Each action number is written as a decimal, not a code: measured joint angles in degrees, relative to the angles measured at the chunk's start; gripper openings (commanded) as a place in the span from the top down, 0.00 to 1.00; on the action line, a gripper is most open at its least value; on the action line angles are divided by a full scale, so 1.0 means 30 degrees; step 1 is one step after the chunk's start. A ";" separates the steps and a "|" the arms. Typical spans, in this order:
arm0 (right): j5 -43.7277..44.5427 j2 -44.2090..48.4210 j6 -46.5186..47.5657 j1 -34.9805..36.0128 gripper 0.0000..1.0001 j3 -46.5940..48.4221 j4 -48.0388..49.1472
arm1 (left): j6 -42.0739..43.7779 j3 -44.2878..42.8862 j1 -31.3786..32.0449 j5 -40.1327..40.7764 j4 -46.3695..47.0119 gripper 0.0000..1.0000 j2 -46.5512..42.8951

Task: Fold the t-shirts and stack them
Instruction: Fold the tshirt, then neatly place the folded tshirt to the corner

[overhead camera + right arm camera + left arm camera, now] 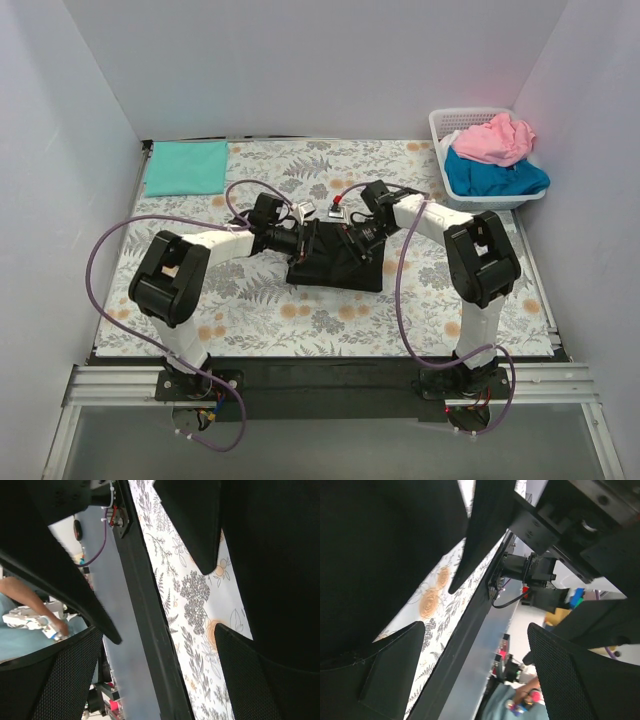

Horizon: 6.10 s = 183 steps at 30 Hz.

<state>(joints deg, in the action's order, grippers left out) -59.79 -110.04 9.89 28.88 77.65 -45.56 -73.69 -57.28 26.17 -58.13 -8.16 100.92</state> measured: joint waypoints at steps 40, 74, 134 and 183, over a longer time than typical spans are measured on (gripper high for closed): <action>-0.1953 -0.4197 0.2594 -0.5413 0.02 0.7337 -0.1428 | 0.0991 -0.6193 -0.2936 -0.0015 0.2914 0.14 0.4656; 0.7089 -0.1931 0.5260 -0.2776 0.05 1.0797 -0.1719 | 0.5319 -0.3497 -1.0775 0.6244 -0.0182 0.09 -0.2361; 1.8090 -0.4109 0.6601 0.9442 0.99 0.6244 0.3832 | -0.4189 0.7045 -1.0316 0.4218 0.2710 0.09 -0.2747; 1.8411 -0.0634 0.4277 0.6018 0.02 0.6142 0.3985 | 0.4670 -1.4622 -0.6251 1.3835 -0.4874 1.00 1.0083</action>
<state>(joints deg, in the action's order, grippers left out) -4.56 -111.94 22.72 46.94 96.07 -33.61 -59.68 -101.14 7.42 -16.62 -22.79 131.17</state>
